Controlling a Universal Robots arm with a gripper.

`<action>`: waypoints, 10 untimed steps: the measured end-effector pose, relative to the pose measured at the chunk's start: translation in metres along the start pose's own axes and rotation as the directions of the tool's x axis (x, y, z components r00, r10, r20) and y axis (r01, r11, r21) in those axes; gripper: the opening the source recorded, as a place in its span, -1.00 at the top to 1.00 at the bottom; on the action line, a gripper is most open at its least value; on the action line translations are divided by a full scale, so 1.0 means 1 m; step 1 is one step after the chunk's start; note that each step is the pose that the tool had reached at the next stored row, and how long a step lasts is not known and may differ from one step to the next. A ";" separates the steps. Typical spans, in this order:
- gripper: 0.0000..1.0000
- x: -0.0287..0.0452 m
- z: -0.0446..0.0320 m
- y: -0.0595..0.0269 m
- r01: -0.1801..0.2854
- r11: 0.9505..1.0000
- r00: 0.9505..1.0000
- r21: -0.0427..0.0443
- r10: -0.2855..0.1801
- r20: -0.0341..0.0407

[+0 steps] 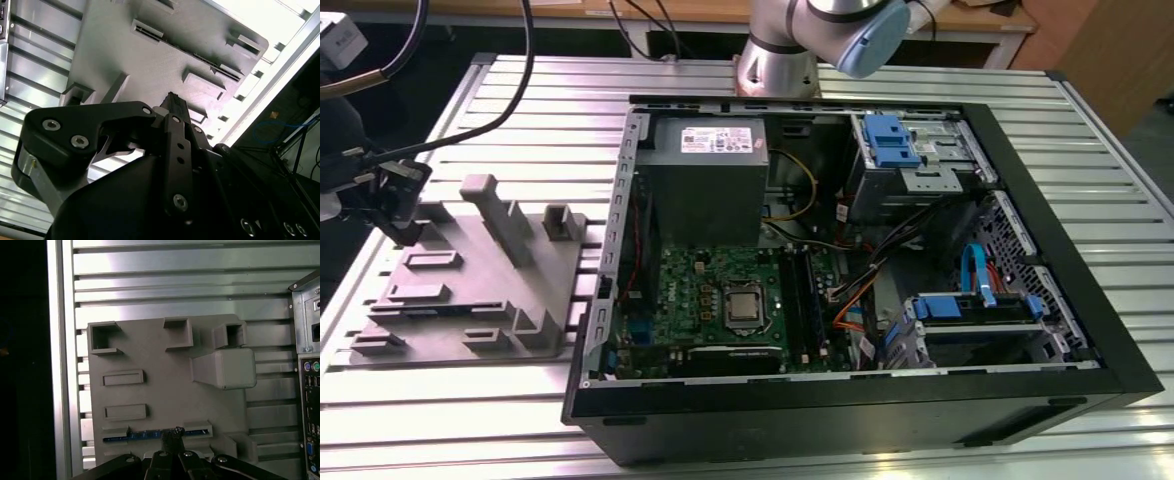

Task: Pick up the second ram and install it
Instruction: 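Pick up the second ram and move it above second insertion slot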

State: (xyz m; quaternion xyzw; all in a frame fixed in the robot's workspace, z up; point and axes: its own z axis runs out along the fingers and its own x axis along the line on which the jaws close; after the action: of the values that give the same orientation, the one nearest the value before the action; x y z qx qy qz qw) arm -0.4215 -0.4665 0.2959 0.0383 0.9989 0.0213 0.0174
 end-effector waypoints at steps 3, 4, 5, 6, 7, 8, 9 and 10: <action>0.80 0.0000 0.0000 0.0000 0.000 1.000 1.000 0.000 0.000 0.000; 0.80 0.0000 0.0000 0.0000 0.000 1.000 1.000 0.000 0.000 0.000; 0.80 0.0000 0.0000 0.0000 0.000 1.000 1.000 0.000 0.000 0.000; 0.80 0.0000 0.0001 0.0000 0.000 1.000 1.000 0.000 0.000 0.000; 0.80 0.0000 0.0001 0.0000 0.000 1.000 1.000 0.000 0.000 0.000; 0.80 0.0000 0.0002 0.0000 0.001 1.000 1.000 0.000 -0.001 0.000; 0.80 0.0000 0.0003 0.0000 0.004 1.000 1.000 0.000 -0.004 0.000; 0.80 0.0001 0.0003 0.0000 0.011 1.000 1.000 0.000 -0.011 0.000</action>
State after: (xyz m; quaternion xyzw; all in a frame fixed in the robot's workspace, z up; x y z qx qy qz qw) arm -0.4215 -0.4665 0.2956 0.0328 0.9991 0.0213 0.0173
